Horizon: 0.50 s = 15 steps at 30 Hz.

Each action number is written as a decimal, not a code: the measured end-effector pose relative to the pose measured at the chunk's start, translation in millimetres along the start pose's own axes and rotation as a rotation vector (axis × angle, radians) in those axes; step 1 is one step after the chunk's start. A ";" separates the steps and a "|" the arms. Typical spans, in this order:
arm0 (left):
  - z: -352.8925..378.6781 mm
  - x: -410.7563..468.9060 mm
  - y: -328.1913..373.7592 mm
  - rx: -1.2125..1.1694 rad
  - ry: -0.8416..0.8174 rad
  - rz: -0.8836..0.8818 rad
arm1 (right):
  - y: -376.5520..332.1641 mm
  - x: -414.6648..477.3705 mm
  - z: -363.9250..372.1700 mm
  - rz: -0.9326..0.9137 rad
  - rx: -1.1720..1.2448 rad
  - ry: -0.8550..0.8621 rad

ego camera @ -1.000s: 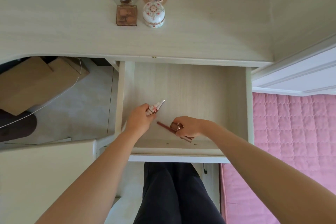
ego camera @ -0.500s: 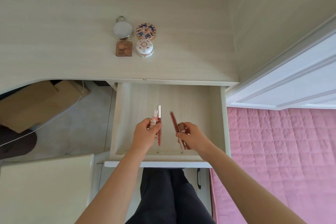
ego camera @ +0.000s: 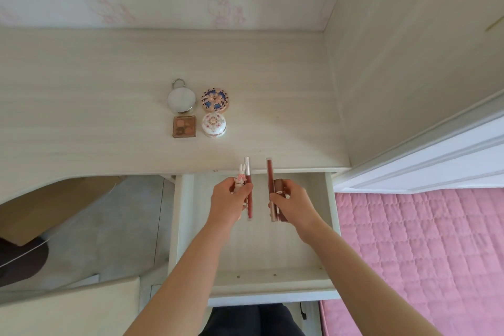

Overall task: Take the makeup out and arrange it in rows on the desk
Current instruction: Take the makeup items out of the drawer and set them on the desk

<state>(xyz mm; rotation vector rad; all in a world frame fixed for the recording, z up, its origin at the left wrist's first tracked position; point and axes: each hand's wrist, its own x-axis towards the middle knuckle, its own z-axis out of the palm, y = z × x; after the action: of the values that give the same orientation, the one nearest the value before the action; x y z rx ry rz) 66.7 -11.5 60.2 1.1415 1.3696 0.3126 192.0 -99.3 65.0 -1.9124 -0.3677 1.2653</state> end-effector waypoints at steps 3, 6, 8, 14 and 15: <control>5.3 21.8 24.3 0.052 -0.004 0.021 | -24.0 18.3 -1.6 -0.017 0.011 0.011; 13.8 41.8 45.7 0.080 0.014 0.033 | -45.6 38.5 -3.2 -0.041 0.023 0.047; 20.2 54.6 58.6 0.098 0.032 0.041 | -58.5 52.3 -3.4 -0.053 0.019 0.088; 36.1 91.4 85.3 0.212 0.080 0.059 | -87.6 91.7 1.9 -0.107 -0.092 0.158; 38.2 97.2 88.7 0.228 0.075 0.061 | -92.2 98.3 2.2 -0.114 -0.122 0.170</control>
<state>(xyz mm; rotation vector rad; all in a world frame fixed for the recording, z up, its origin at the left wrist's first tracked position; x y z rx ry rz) 162.2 86.7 62.8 1.3741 1.4660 0.2493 251.5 21.4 70.6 -2.0546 -0.4670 1.0182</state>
